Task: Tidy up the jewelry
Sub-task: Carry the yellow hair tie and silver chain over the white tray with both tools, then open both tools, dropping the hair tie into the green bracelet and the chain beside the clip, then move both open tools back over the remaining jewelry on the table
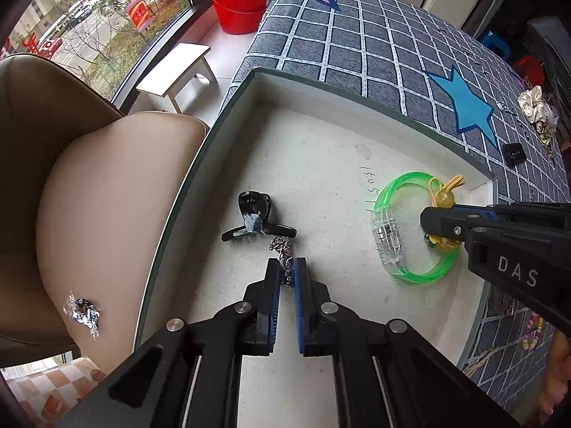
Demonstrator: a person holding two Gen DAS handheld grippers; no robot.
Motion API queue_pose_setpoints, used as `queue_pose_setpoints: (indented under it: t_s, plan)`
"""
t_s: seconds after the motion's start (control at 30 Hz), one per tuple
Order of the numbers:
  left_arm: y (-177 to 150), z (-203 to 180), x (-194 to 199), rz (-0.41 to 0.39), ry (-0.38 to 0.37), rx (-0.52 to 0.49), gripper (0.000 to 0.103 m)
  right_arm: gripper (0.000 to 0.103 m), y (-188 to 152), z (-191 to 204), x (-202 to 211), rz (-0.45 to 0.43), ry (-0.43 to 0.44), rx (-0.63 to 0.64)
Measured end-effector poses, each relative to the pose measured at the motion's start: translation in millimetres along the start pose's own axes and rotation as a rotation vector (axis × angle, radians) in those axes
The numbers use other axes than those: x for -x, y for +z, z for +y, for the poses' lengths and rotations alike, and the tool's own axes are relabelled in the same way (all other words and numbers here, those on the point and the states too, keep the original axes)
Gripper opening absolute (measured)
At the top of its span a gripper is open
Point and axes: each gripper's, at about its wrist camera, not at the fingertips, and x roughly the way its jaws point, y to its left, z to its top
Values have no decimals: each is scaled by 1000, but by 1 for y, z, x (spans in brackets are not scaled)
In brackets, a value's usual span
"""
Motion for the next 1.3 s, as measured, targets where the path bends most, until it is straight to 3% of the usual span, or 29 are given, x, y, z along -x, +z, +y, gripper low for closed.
queue_pose_setpoints:
  t_s: [0.3, 0.37, 0.43, 0.83, 0.97, 1.03, 1.07, 1.1, 1.13, 1.3]
  plan:
    - [-9, -12, 10, 4, 62, -48, 15, 8, 6, -2, 4, 27, 39, 2]
    - [-14, -14, 14, 5, 64, -58, 15, 17, 5, 1, 3, 32, 44, -5]
    - [-19, -15, 18, 6, 66, -63, 15, 47, 4, 3, 7, 17, 57, -11]
    - [-43, -9, 39, 20, 61, -6, 15, 56, -4, -9, 56, -83, 120, -36]
    - [-47, -12, 48, 16, 57, -3, 15, 57, -22, -16, 71, -93, 133, -52]
    - [-49, -17, 54, 2, 59, -16, 15, 62, -36, -20, 77, -95, 133, -60]
    - [-51, -18, 57, -1, 60, -22, 34, 62, -42, -22, 80, -97, 131, -62]
    - [-52, -21, 59, 0, 62, -27, 60, 63, -47, -24, 83, -96, 129, -63]
    - [-54, -22, 62, -2, 76, -27, 103, 63, -52, -27, 86, -96, 124, -65]
    - [-56, -36, 74, -58, 122, -95, 103, 70, -77, -37, 102, -108, 113, -86]
